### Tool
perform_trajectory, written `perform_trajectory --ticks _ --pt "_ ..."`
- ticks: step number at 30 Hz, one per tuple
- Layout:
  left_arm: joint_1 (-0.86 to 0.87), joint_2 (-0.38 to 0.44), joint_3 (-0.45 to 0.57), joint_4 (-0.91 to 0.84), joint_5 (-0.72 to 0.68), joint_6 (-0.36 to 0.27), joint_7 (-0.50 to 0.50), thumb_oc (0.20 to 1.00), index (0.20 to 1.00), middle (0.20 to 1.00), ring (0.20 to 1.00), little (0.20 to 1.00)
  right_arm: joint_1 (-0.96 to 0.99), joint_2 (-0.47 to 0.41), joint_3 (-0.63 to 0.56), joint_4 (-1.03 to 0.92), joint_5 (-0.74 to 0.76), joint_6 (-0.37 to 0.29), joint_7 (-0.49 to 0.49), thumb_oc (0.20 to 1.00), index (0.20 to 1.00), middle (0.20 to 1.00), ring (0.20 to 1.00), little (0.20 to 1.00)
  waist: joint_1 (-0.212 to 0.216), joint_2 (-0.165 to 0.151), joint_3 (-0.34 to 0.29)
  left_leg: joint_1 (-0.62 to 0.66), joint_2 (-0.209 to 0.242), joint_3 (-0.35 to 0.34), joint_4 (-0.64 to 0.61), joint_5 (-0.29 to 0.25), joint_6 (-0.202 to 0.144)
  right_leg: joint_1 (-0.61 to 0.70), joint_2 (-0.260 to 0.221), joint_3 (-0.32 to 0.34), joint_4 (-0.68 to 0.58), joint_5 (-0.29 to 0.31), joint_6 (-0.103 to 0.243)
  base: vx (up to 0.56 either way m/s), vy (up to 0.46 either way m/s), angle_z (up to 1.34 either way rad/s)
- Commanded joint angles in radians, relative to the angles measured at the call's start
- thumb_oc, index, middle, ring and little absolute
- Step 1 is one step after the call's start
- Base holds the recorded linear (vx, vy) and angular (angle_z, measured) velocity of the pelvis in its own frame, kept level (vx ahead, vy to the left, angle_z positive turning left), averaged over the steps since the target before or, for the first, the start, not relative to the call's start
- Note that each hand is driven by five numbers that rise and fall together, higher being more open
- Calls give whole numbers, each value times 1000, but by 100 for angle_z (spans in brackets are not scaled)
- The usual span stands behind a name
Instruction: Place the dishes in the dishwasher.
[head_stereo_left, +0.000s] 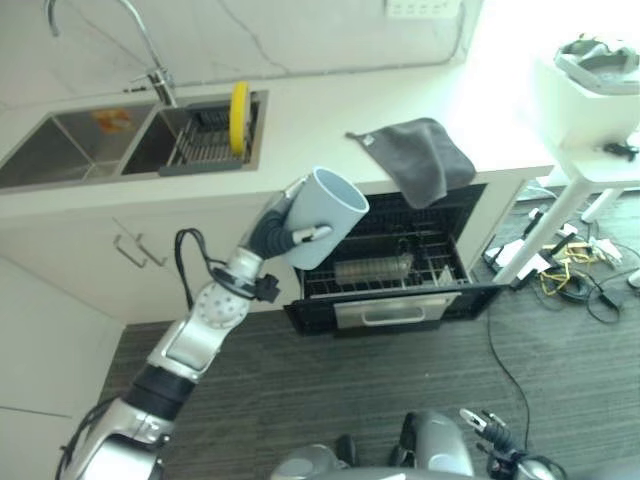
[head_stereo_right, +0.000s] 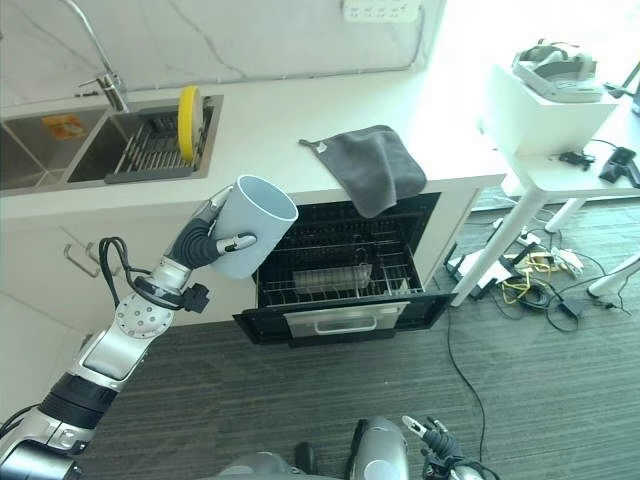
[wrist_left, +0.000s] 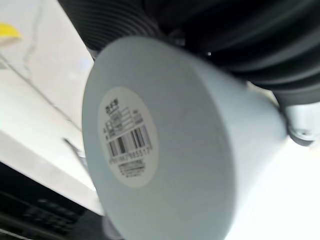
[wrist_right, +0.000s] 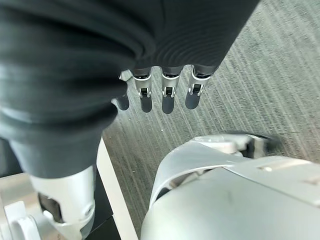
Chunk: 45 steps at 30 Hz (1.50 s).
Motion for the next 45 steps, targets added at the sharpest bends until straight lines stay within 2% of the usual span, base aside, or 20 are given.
perform_trajectory --ticks 1,3,6,9,10,12,13,14,16,18,20,21,28,30,32,33,34,37,41,45 --pt "-84 8 13 -36 -4 -33 44 200 200 200 200 200 -37 1 -32 74 29 -4 11 1000 1000 1000 1000 1000 -23 -33 20 18 63 24 7 -50 -64 125 -44 42 -222 219 89 318 -547 4" --pt "-95 27 3 -28 -13 -26 55 200 200 200 200 200 -30 6 -59 80 29 -3 22 1000 1000 1000 1000 1000 -36 -43 13 37 97 40 22 -71 -79 124 -72 65 -272 245 114 291 -520 17" --pt "-81 22 5 -33 -5 -2 80 200 200 200 200 200 -14 9 -68 77 -12 7 22 1000 1000 1000 1000 1000 -48 -43 -1 41 141 60 60 -77 -105 148 -62 51 -269 195 112 233 -396 9" --pt "-52 -5 4 -64 -9 22 95 200 200 200 200 200 -5 -15 -66 81 -16 6 10 1000 1000 1000 1000 1000 -55 -52 -7 14 181 79 189 -102 -118 175 -32 28 -250 145 65 178 -306 4" --pt "-43 -20 11 -81 -8 23 76 200 200 200 200 200 0 -35 -66 78 -31 -4 12 1000 1000 1000 1000 1000 -40 -50 5 -68 211 61 299 -22 -159 226 -6 6 -271 121 25 129 -212 17" --pt "-38 -33 9 -84 -2 14 62 200 200 200 200 200 3 -60 -68 85 -12 -13 18 1000 1000 1000 1000 1000 -34 -38 4 -82 219 52 199 14 -183 251 13 -16 -303 115 19 155 -53 29" --pt "-41 -35 -1 -85 -12 0 55 200 200 200 200 200 7 -68 -81 90 18 -22 24 1000 1000 1000 1000 1000 -34 -21 5 -91 252 80 80 102 -219 278 20 -47 -329 109 23 192 84 0" --pt "-52 -39 -12 -88 -15 -7 54 200 200 200 200 200 10 -74 -89 93 47 -38 27 1000 1000 1000 1000 1000 -34 -17 4 -106 273 81 40 133 -247 302 16 -57 -348 98 28 98 94 7" --pt "-75 -45 -19 -77 -19 -16 31 200 200 200 200 200 9 -81 -104 93 93 -50 27 1000 1000 1000 1000 1000 -41 -12 3 -96 282 108 -13 166 -251 321 1 -89 -381 112 31 75 152 33" --pt "-85 -38 -31 -61 -17 -14 42 200 200 200 200 200 9 -72 -110 102 144 -31 42 1000 1000 1000 1000 1000 -49 -5 -10 -58 266 116 -53 163 -249 322 -12 -95 -402 132 43 148 208 -34" --pt "-72 -29 -29 -48 -20 -10 71 200 200 200 200 200 18 -35 -91 103 45 -39 54 1000 1000 1000 1000 1000 -50 -1 -24 -11 245 133 -89 148 -239 324 -23 -100 -428 157 60 156 79 -55" --pt "-66 -26 -27 -49 -29 -3 76 200 200 200 200 200 16 -20 -74 109 60 -43 39 1000 1000 1000 1000 1000 -46 -2 -32 1 241 137 -100 141 -232 323 -24 -101 -435 164 66 115 -21 -11" --pt "-32 -30 -16 -70 -27 17 105 200 200 200 200 200 30 -36 -104 60 108 -88 -34 1000 1000 1000 1000 1000 -49 -11 -44 25 246 169 -100 125 -224 330 -18 -115 -443 163 66 20 -28 -3" --pt "-24 -26 -11 -65 -28 12 115 200 200 200 200 200 41 -44 -122 34 119 -123 -36 1000 1000 1000 1000 1000 -54 -15 -44 31 246 174 -96 121 -222 331 -18 -112 -440 165 67 17 -28 -13" --pt "-6 -22 2 -57 -43 6 125 200 200 200 200 200 63 -51 -135 -74 151 -220 -64 1000 1000 1000 1000 1000 -65 -23 -43 41 245 186 -92 114 -218 331 -21 -108 -437 169 70 9 -35 -13" --pt "15 -21 18 -51 -72 -4 130 200 200 200 200 200 84 -57 -142 -193 136 -291 -144 1000 1000 1000 1000 1000 -76 -27 -44 48 242 195 -90 109 -213 330 -23 -102 -436 172 71 -9 -23 -5" --pt "26 -23 27 -43 -92 -12 136 200 200 200 200 200 100 -59 -151 -259 128 -319 -180 1000 1000 1000 1000 1000 -86 -31 -45 52 240 200 -87 104 -210 328 -24 -98 -434 173 73 -20 -20 -14" --pt "53 -54 48 6 -268 -59 118 200 200 200 200 200 136 -50 -203 -394 168 -416 -212 1000 1000 1000 1000 1000 -113 -39 -48 75 230 199 -79 67 -206 332 -28 -71 -430 164 87 36 7 -29" --pt "88 -148 52 59 -441 -115 71 200 200 200 200 200 138 -42 -256 -556 217 -482 -188 1000 1000 1000 1000 1000 -138 -53 -49 92 217 217 -40 26 -184 322 -36 -45 -420 176 92 -27 -9 -20" --pt "113 -219 56 77 -462 -200 108 200 200 200 200 200 137 -42 -239 -808 121 -498 -134 1000 1000 1000 1000 1000 -163 -67 -51 103 200 221 3 -15 -161 309 -41 -2 -413 186 93 -7 -6 -43"
